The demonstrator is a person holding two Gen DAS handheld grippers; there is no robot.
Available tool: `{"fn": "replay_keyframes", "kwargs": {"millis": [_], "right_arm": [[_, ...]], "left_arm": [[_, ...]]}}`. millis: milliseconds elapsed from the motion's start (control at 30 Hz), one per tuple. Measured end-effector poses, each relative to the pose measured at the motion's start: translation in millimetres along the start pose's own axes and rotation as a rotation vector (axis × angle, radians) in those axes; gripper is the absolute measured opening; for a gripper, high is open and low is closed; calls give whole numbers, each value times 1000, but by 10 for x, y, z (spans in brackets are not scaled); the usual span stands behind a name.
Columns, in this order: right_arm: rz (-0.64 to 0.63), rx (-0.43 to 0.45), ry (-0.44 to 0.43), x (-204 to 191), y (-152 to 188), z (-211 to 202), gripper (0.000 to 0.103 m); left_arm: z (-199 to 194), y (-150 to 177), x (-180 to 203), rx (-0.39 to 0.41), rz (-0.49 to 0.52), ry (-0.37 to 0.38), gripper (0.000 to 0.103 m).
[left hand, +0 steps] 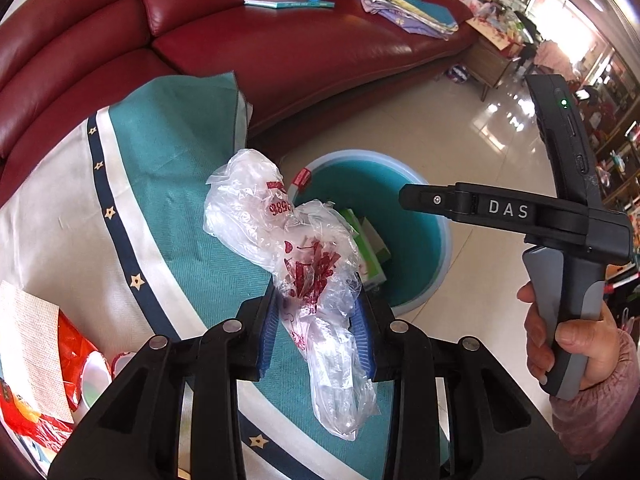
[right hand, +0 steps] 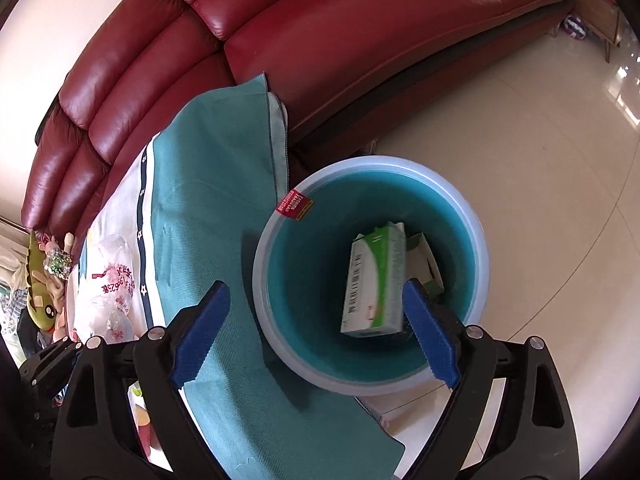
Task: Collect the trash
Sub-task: 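Open the right tool over the bucket while the left tool releases the bag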
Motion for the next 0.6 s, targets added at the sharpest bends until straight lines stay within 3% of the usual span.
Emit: {"fn": "replay_keyframes", "kwargs": {"millis": [300, 500, 600], "right_arm": [[90, 22, 7, 302, 103, -149, 87], [133, 48, 21, 430, 129, -261, 87], [141, 57, 35, 462, 128, -305, 87]], "left_arm": [[168, -77, 178, -36, 41, 18, 34], [327, -304, 374, -52, 72, 10, 35], [398, -443, 451, -49, 72, 8, 43]]}}
Point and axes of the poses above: each gripper's, at about its wrist camera, not at the fingertips, and z roughly the way its jaws point, x to its right, y to its underside, the point moved 4 cm from there along z, roughly the way its jaws point, and after that the axes turned 14 degrees about -x, right-handed, at the moved point
